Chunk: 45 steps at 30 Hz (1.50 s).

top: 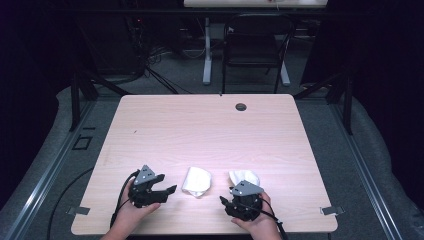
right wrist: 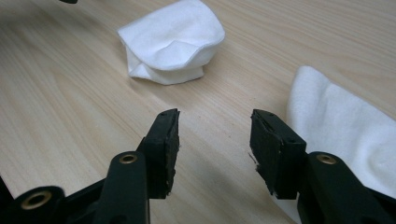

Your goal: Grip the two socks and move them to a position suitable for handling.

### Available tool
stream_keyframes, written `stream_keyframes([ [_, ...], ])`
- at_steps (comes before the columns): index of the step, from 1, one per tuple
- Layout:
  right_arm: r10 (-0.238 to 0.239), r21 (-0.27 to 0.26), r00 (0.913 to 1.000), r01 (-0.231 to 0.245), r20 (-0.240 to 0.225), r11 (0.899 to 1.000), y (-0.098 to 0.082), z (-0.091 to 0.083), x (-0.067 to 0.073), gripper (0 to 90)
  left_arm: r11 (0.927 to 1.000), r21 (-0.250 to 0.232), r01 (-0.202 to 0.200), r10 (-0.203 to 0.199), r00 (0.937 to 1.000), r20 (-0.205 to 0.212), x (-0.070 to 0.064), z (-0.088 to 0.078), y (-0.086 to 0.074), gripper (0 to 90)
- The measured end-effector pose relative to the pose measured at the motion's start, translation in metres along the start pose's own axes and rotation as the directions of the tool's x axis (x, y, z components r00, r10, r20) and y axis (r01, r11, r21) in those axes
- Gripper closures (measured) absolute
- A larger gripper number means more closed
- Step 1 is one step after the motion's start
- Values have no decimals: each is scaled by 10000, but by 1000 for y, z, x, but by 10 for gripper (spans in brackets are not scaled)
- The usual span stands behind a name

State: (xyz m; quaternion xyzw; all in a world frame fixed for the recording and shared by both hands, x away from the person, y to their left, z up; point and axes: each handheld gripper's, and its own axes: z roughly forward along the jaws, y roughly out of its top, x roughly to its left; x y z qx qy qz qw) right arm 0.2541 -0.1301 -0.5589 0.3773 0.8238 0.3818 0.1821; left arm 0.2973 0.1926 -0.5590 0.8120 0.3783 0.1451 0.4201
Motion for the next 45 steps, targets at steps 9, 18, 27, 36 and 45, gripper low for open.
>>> stream_keyframes([
  [9,-249,-10,9996,249,-140,9997,-1,1,-5,663,9997,122,-215,217,9996,-206,-10,6,-3,444],
  [18,414,283,9982,-402,-445,9988,1,0,-10,730,9980,-24,-638,638,9979,91,-24,10,4,461],
  [27,513,381,9974,-494,-504,9981,1,1,-11,796,9905,113,-1367,1364,9904,234,-47,26,18,519],
  [36,808,180,9953,-800,-525,9966,0,0,-14,801,9851,346,-1682,1667,9850,440,-68,47,29,565],
  [45,848,126,9946,-842,-598,9964,0,0,-15,787,9839,534,-1704,1692,9852,269,-80,60,33,607],
])
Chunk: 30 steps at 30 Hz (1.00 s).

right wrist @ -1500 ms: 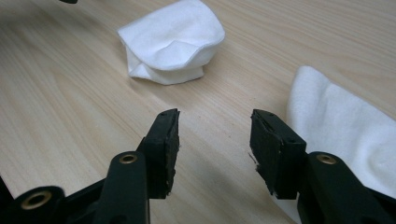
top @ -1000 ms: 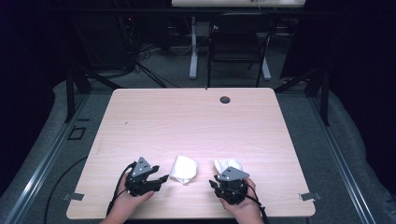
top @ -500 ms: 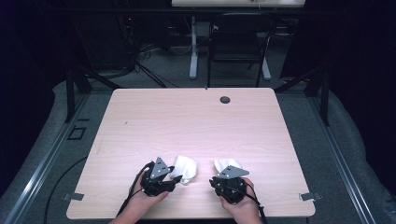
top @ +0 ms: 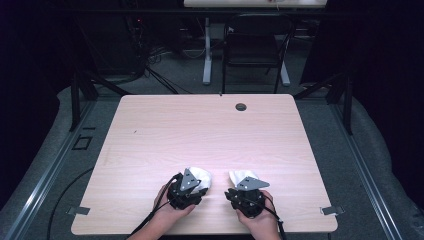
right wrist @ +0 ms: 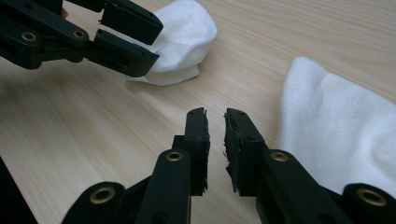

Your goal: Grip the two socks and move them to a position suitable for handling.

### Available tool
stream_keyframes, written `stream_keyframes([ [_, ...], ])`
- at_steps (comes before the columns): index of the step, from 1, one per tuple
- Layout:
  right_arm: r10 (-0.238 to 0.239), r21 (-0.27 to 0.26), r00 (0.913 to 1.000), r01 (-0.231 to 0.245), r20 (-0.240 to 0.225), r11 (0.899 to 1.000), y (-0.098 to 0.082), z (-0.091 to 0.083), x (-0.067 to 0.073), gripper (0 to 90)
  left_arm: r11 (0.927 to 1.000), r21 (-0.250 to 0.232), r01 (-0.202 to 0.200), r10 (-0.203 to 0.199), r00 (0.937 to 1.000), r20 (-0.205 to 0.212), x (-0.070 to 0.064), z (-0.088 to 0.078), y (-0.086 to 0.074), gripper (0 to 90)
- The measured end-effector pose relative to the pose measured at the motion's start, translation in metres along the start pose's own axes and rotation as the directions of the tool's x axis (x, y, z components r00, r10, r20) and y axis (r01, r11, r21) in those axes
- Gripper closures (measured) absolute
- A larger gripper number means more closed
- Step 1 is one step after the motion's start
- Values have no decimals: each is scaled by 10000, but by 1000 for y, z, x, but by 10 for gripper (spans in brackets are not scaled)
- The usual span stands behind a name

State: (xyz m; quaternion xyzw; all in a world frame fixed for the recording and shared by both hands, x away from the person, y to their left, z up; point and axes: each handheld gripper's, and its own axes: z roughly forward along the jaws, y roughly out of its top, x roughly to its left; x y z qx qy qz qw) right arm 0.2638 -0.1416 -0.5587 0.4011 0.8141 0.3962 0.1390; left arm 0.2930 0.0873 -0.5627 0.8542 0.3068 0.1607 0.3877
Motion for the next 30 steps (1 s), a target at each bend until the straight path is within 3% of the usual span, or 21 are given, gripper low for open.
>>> stream_keyframes([
  [7,84,-169,10000,-84,16,9998,0,-1,-1,782,9999,-47,-129,128,9998,-158,-8,8,6,605],
  [14,121,-192,9999,-121,-25,9997,0,-1,-2,778,9985,238,-485,497,9972,-551,-14,17,6,635],
  [21,162,-229,9999,-162,-28,9996,0,-2,-3,778,9988,375,-322,345,9974,-631,-12,18,6,764],
  [27,198,-276,9998,-199,-38,9994,0,-2,-3,778,9994,352,-5,14,9997,-241,-7,15,7,882],
  [30,203,-288,9998,-205,-50,9994,0,-2,-3,778,9994,301,139,-136,9998,-133,-5,13,8,893],
])
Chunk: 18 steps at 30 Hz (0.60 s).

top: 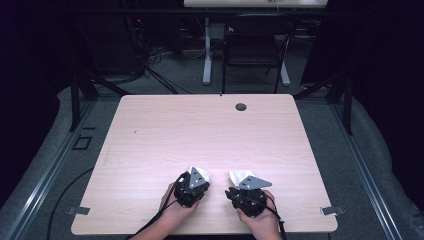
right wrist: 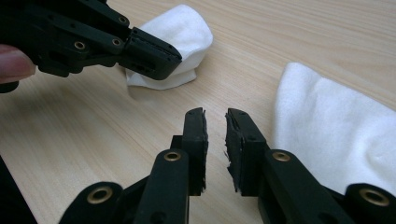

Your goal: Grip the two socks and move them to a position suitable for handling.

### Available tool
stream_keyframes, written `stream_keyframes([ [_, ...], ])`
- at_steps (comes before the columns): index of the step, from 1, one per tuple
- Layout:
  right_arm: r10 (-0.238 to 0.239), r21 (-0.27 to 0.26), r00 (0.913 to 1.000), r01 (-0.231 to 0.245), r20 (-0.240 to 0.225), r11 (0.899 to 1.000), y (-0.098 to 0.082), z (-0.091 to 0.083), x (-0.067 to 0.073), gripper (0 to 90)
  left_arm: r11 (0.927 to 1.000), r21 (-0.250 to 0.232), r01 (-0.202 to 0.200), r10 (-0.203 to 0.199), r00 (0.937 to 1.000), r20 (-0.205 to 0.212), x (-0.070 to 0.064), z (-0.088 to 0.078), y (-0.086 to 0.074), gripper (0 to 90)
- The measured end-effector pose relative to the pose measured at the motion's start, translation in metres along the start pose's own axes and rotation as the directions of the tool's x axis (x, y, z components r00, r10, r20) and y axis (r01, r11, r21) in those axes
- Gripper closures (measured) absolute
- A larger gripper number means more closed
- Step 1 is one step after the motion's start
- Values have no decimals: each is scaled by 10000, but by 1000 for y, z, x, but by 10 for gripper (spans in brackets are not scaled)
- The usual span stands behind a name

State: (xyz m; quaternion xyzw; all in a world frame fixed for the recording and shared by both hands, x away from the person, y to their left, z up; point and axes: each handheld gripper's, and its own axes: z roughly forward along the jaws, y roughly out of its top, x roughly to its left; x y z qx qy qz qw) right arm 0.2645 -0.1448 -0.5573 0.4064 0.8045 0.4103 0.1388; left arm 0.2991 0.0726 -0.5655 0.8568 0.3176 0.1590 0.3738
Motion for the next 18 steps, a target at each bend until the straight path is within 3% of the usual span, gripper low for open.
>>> stream_keyframes([
  [9,8,13,10000,-8,-43,10000,0,1,1,782,9977,-422,535,-525,9983,242,11,-13,4,897],
  [18,-259,211,9995,262,-169,9994,6,5,6,803,9943,-680,817,-823,9966,-63,35,-41,2,897],
])
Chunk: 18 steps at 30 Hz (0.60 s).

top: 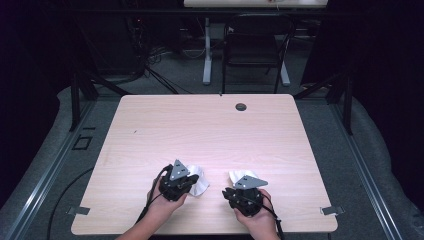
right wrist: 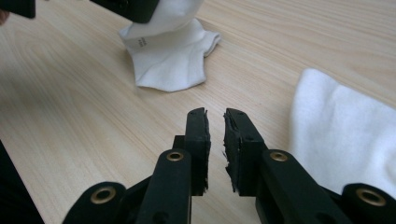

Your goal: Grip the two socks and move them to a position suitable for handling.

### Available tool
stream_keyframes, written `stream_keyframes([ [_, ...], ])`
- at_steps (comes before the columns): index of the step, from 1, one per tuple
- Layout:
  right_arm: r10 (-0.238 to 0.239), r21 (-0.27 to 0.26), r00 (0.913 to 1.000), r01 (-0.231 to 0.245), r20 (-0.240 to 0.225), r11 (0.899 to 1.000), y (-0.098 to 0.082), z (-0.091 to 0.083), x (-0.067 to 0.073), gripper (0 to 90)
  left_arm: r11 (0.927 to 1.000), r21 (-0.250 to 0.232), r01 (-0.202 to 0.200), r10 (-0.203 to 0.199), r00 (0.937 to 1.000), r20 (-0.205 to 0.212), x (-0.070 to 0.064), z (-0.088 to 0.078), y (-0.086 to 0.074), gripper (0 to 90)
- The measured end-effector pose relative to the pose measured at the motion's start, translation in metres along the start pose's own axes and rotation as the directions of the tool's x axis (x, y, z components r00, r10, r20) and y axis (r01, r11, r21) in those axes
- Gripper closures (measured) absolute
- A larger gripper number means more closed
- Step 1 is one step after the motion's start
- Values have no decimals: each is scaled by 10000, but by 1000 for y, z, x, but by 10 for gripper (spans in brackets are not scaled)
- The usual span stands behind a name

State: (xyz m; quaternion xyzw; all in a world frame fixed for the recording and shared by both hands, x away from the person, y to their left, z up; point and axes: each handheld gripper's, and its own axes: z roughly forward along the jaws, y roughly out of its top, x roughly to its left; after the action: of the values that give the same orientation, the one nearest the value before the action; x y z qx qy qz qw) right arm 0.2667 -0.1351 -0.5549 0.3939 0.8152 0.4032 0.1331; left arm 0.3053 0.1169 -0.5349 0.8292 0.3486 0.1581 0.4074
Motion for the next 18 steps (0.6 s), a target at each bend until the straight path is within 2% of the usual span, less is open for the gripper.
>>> stream_keyframes([
  [2,-129,130,9999,131,-101,9998,5,3,1,845,9998,-42,214,-214,9997,-143,10,-7,-2,897],
  [5,-118,153,9997,121,-220,9998,9,5,2,870,9995,-91,302,-304,9992,-269,17,-11,-3,897],
  [9,-218,254,9995,223,-217,9994,17,14,6,882,9979,-151,626,-632,9969,-459,31,-18,-8,897],
  [11,-154,203,9989,164,-446,9997,25,27,11,887,9965,-100,836,-840,9948,-572,38,-20,-11,897],
  [17,-182,390,9976,208,-666,9990,32,47,17,900,9959,-17,907,-906,9929,-774,48,-22,-17,897],
  [18,-180,439,9971,212,-734,9988,34,55,20,900,9952,12,983,-979,9917,-838,51,-23,-19,897],
])
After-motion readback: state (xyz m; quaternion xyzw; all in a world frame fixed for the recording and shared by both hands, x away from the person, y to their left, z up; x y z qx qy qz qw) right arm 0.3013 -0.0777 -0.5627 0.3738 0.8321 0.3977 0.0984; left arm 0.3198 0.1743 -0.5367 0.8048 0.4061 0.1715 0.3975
